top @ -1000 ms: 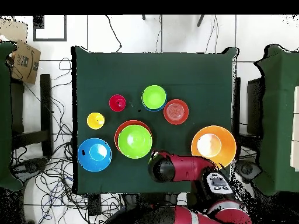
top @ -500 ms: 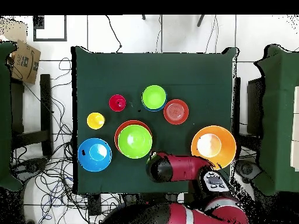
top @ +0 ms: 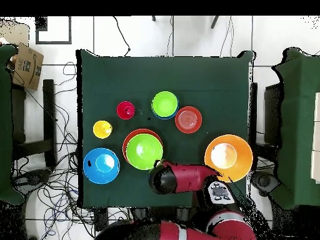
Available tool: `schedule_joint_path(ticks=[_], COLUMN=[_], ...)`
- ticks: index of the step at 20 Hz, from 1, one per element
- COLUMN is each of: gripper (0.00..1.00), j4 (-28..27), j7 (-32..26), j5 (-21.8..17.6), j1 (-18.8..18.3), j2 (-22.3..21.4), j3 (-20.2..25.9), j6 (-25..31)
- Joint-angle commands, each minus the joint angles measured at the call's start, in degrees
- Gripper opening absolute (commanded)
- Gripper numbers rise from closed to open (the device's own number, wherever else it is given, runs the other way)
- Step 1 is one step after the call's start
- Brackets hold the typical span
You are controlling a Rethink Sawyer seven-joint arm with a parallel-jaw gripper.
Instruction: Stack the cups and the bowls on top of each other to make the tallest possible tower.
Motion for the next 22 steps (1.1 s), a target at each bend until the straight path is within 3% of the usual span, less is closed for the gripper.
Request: schedule_joint_path(ticks=[1,17,22], gripper=[1.0,1.0,1.0], j4=[1.1,0.67,-0.66], j7=[8.95,10.42,9.46], j5=[4.09,7.42,6.82], j1=[2.51,6.08,6.0], j2=[-2.84,-0.61,2.18], j3=[3.94,1.72,0.54], j6=[-0.49,-3.61,-6.16])
